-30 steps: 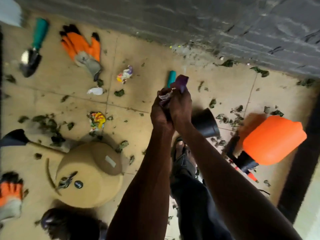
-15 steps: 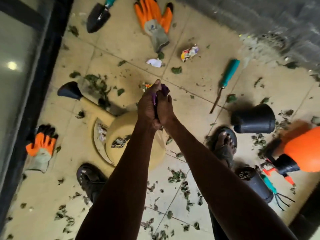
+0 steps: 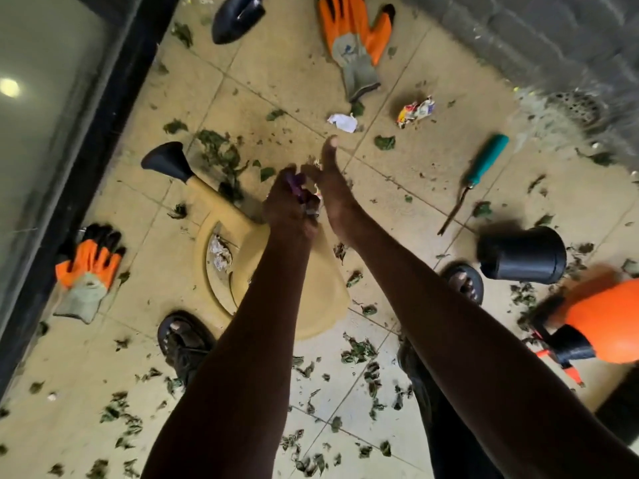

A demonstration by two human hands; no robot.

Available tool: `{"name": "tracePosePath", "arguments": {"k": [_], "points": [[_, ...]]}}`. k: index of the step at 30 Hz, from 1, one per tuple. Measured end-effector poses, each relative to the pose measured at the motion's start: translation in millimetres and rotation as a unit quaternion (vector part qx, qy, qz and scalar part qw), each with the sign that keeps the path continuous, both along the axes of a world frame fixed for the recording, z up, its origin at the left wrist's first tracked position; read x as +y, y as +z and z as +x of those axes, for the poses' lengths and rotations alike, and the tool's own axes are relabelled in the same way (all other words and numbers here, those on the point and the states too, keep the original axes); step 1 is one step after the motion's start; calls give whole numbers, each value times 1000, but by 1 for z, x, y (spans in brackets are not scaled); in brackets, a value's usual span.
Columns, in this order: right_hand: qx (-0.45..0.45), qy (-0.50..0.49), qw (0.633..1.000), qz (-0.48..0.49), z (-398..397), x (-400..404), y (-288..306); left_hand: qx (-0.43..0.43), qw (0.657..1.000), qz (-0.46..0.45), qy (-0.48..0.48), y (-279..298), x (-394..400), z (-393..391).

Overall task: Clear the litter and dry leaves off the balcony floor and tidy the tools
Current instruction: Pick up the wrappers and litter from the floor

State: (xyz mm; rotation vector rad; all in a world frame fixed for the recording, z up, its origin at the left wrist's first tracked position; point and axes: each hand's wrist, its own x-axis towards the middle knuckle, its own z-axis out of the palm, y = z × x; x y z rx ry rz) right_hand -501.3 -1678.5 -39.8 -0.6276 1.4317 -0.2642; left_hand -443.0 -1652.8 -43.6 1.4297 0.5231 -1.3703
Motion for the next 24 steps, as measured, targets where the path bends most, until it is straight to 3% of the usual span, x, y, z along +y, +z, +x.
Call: {"name": "tracePosePath", "arguments": {"k": [1, 3, 4, 6, 9, 11, 12, 14, 17, 19, 21, 24], "points": [[-18, -66, 998, 0, -9, -7, -1, -20, 1000, 23, 5, 3, 2, 8], [94, -95, 988, -83, -22, -15, -25, -3, 999, 14, 37, -1, 3, 28], [178, -36, 973, -142, -30, -16, -36, 11, 999, 6, 50, 1, 2, 32], [261, 142, 936, -188, -39, -14, -55, 26, 999, -6, 40, 4, 3, 35], [263, 399, 841, -252, -42, -11, -73, 37, 999, -5, 24, 4, 1, 36], [259, 485, 778, -303, -41, -8, -86, 40, 999, -11, 23, -6, 3, 34], [262, 504, 764, -308, -41, -9, -91, 42, 999, -10, 24, -10, 3, 33], [274, 498, 765, -302, -39, -14, -93, 40, 999, 3, 14, -15, 1, 30], [299, 343, 841, -292, -33, -32, -86, 43, 999, -6, 20, -18, -6, 28], [300, 259, 871, -291, -30, -52, -80, 43, 999, -10, 20, -18, -12, 28], [309, 280, 860, -294, -30, -74, -77, 45, 999, -13, 17, -19, -18, 29], [352, 421, 774, -317, -33, -100, -84, 50, 998, -25, 15, -23, -26, 29]]}}
